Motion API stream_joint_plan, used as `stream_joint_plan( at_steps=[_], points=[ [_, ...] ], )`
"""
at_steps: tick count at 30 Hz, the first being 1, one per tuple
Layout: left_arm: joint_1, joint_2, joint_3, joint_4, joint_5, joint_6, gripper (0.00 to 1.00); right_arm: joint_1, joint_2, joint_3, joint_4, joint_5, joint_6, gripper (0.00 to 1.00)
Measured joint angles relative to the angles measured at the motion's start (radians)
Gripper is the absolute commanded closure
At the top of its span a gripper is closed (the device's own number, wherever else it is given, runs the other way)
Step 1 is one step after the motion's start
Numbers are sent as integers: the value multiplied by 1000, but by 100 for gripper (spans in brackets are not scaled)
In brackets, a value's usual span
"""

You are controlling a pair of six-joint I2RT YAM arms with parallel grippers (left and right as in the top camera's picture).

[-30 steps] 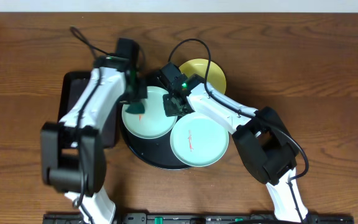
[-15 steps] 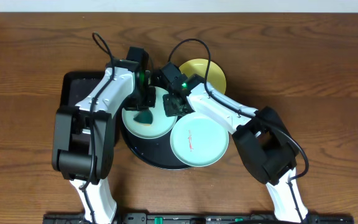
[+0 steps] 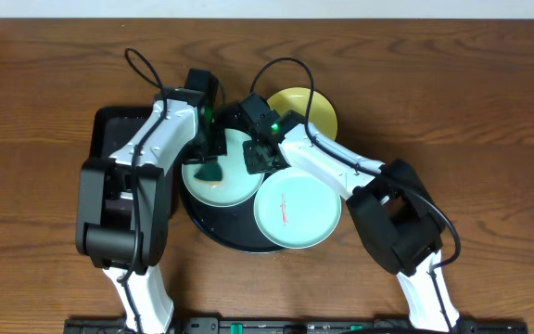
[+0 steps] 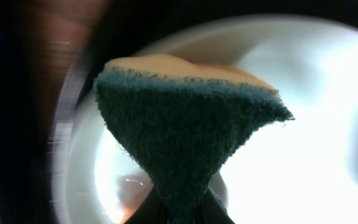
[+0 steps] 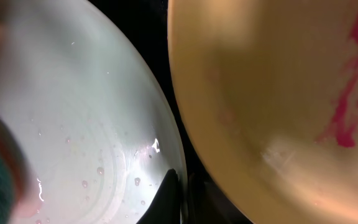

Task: Clean dirty plates on tray and stack at the side
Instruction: 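Scrub the held light-green plate with the sponge in left gripper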

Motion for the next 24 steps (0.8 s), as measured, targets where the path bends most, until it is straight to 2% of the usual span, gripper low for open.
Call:
stream_joint_plan(
  at_steps=[4, 8, 10, 16, 20, 24],
  points=[
    [-22, 0, 0, -18, 139, 138, 93, 0, 0, 0, 0, 0, 0, 98],
    [-34, 0, 0, 3, 164, 195, 93, -2, 0, 0, -2, -2, 0, 98],
    [-30, 0, 0, 32, 112, 168, 93, -2, 0, 0, -3, -2, 0, 98],
    [-18, 0, 0, 40, -112, -44, 93, -2, 0, 0, -3, -2, 0, 98],
    [-21, 0, 0, -9, -134, -101, 93, -2, 0, 1, -3, -2, 0, 98],
    [-33, 0, -1, -112, -90, -79, 93, -2, 0, 1, -3, -2, -1, 98]
  ],
)
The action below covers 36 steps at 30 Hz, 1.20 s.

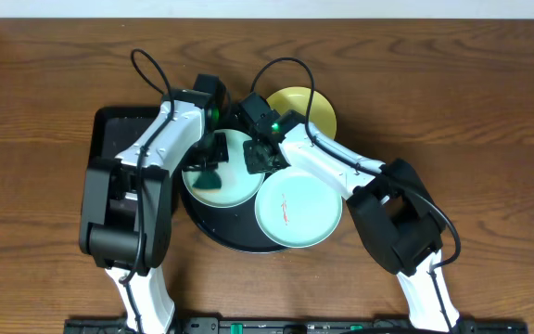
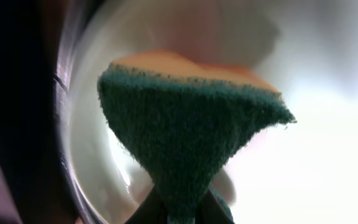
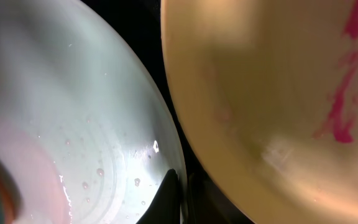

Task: Clean dirty plates on tray and stack at the side
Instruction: 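Scrub the held light-green plate with the sponge in left gripper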

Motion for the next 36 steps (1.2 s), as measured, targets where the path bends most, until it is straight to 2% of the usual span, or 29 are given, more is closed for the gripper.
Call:
stream_joint_plan(
  at_steps=[6, 16, 20, 23, 29, 36],
  points=[
    [-14, 0, 0, -55, 84, 75, 93, 0, 0, 0, 0, 0, 0, 98],
    [-14, 0, 0, 159, 76, 112, 93, 0, 0, 1, -1, 0, 0, 98],
    [-14, 0, 0, 118, 7, 66, 93, 0, 0, 1, -2, 0, -2, 98],
    [-14, 0, 0, 31, -21, 51, 93, 0, 0, 1, -2, 0, -3, 98],
    [-14, 0, 0, -49, 28, 66, 92, 0, 0, 1, -2, 0, -3, 98],
    [-13, 0, 0, 89, 130, 122, 92, 0, 0, 1, -2, 0, -3, 98]
  ],
)
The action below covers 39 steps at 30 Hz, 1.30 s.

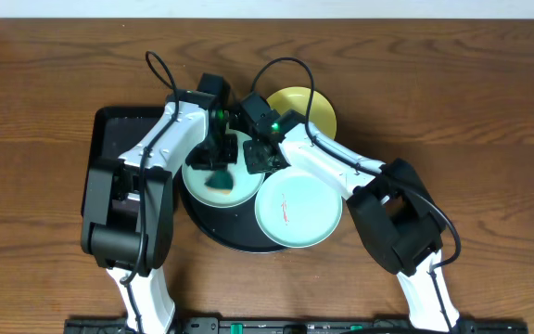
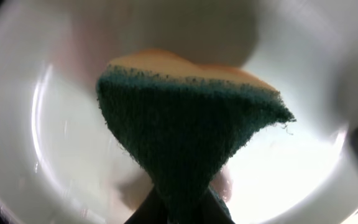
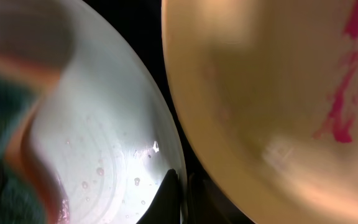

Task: Clean dirty plates on tray and stack at the side
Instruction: 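Scrub the held light-green plate with the sponge in left gripper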

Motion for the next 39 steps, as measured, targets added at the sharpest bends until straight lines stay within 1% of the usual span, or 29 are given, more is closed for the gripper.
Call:
stream_joint_plan(
  at_steps=[3, 5, 8, 11, 15, 19, 22, 26, 29, 32, 35, 39],
  points=[
    [6, 0, 0, 47, -19, -19, 93, 0, 0, 0, 0, 0, 0, 98],
    [15, 0, 0, 45, -69, -60, 93, 0, 0, 0, 0, 0, 0, 98],
    [34, 0, 0, 7, -158, -120, 93, 0, 0, 0, 0, 0, -1, 98],
    [50, 0, 0, -55, -199, -151, 92, 0, 0, 0, 0, 0, -3, 98],
    [51, 0, 0, -127, -168, -152, 93, 0, 0, 0, 1, -1, -4, 98],
    [51, 0, 0, -150, -37, -59, 93, 0, 0, 0, 0, -1, -9, 98],
    [46, 0, 0, -121, 66, 14, 93, 0, 0, 0, 0, -1, -10, 98],
    [43, 0, 0, -32, 127, 58, 92, 0, 0, 0, -1, -2, -11, 98],
    [45, 0, 0, 38, 100, 61, 93, 0, 0, 0, -1, -2, -11, 98],
    [45, 0, 0, 45, 19, 16, 92, 0, 0, 0, -1, -1, -11, 98],
    [45, 0, 0, 0, -38, -29, 93, 0, 0, 0, -1, -1, -11, 98],
    [46, 0, 0, -113, -46, -54, 92, 0, 0, 0, -1, -1, -11, 98]
  ],
)
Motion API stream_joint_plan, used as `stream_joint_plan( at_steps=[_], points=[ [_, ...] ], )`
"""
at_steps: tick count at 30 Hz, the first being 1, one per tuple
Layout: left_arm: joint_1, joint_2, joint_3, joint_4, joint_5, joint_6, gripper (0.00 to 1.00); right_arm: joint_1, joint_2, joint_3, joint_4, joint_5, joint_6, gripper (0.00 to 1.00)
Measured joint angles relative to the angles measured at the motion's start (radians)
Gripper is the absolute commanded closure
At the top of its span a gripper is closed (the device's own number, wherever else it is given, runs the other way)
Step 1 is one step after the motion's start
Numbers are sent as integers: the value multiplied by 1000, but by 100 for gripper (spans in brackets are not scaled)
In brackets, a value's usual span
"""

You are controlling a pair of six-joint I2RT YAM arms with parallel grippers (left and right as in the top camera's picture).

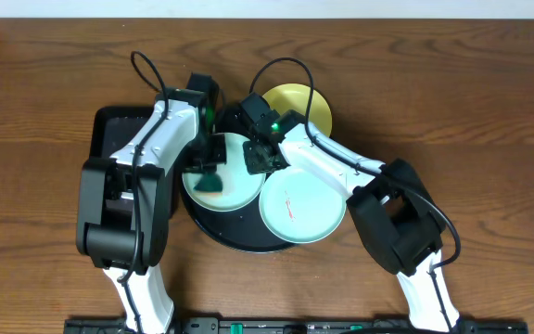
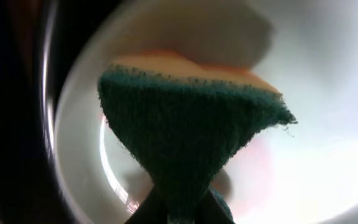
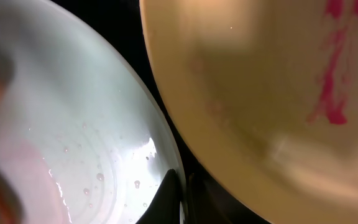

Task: Clean dirty plates on tray and stack at the side
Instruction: 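Scrub the held light-green plate with the sponge in left gripper, then lift the sponge away and move left arm back beside the tray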

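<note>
A pale green plate (image 1: 235, 176) lies on the left of the round black tray (image 1: 213, 228). My left gripper (image 2: 179, 214) is shut on a green and yellow sponge (image 2: 188, 127), pressed on the left part of that plate (image 2: 303, 143); from above the sponge (image 1: 207, 181) shows there. My right gripper (image 3: 182, 199) is shut on the same plate's right rim (image 3: 166, 152). A second pale plate (image 1: 302, 206) with a red streak lies on the tray's right. A yellow plate (image 3: 260, 93) with pink streaks sits behind it (image 1: 302, 107).
A black rectangular tray (image 1: 117, 139) stands at the left, partly under my left arm. The brown wooden table (image 1: 452, 102) stretches to the right and back. Both arms cross over the round tray, their cables looping above it.
My left gripper has moved left with the sponge, from the plate's middle to its left part. The right gripper still pinches the rim. The streaked pale plate sits slightly further right.
The sponge was first on the left part of the pale plate, then a little nearer its front left. After that it was at the plate's middle, and now it is back at the left. My right gripper held the plate's rim at every moment.
</note>
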Motion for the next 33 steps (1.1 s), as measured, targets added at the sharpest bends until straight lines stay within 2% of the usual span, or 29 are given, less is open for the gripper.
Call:
stream_joint_plan(
  at_steps=[4, 7, 14, 19, 23, 28, 33],
  points=[
    [0, 0, 0, -71, 70, 32, 92, 0, 0, 0, 0, 0, 0, 98],
    [0, 0, 0, -63, 117, 69, 93, 0, 0, 0, 0, 0, 0, 98],
    [0, 0, 0, 135, 153, 103, 93, 0, 0, 0, -1, 0, 0, 98],
    [0, 0, 0, 174, 79, 87, 93, 0, 0, 0, -1, 0, 0, 98],
    [15, 0, 51, 58, 7, 71, 93, 0, 0, 0, -1, -1, 0, 99],
    [73, -16, 207, -87, -31, 68, 93, 0, 0, 2, -3, -2, 0, 99],
    [134, -154, 298, -159, -46, 64, 92, 0, 0, 4, -4, -11, -31, 99]
  ],
)
